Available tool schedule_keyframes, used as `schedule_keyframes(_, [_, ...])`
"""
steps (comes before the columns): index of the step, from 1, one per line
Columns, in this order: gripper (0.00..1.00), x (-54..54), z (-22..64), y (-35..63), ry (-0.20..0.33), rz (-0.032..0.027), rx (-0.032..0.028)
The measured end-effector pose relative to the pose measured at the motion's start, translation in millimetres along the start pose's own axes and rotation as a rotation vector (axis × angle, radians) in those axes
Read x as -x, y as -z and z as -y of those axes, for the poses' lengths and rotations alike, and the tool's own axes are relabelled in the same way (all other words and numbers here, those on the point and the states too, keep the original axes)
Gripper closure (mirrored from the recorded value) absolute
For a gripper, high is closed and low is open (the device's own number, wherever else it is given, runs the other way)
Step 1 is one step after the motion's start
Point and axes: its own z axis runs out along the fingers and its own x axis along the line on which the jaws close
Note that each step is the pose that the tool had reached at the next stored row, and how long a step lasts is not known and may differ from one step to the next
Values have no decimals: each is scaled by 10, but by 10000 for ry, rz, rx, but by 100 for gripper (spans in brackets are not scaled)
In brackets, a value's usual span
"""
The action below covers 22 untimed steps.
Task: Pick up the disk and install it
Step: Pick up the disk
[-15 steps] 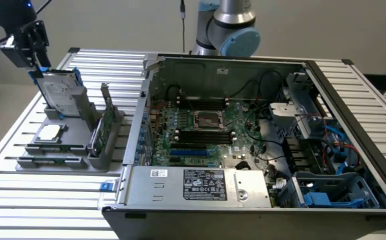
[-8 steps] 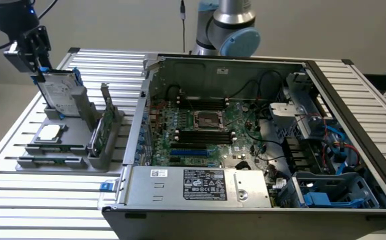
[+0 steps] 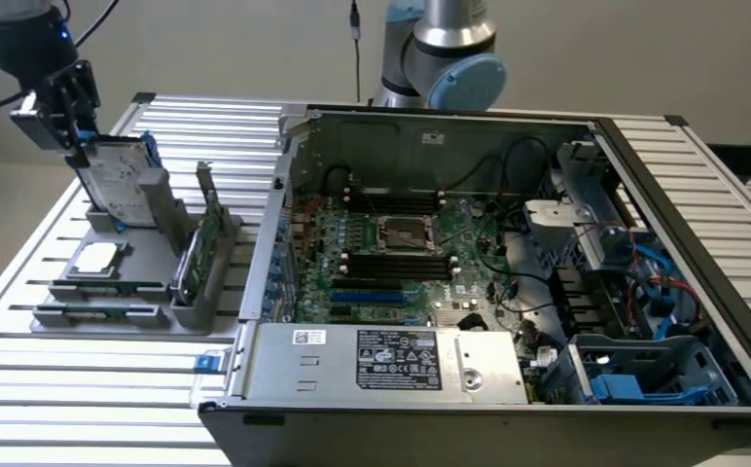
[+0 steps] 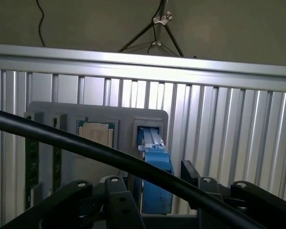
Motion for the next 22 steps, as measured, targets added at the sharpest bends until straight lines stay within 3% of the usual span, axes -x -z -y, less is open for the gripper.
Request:
schedule_keyframes(5, [46,1,0,-14,-78,21,3])
schedule_keyframes(22, [46,-56,-4,-17,-417,279,5])
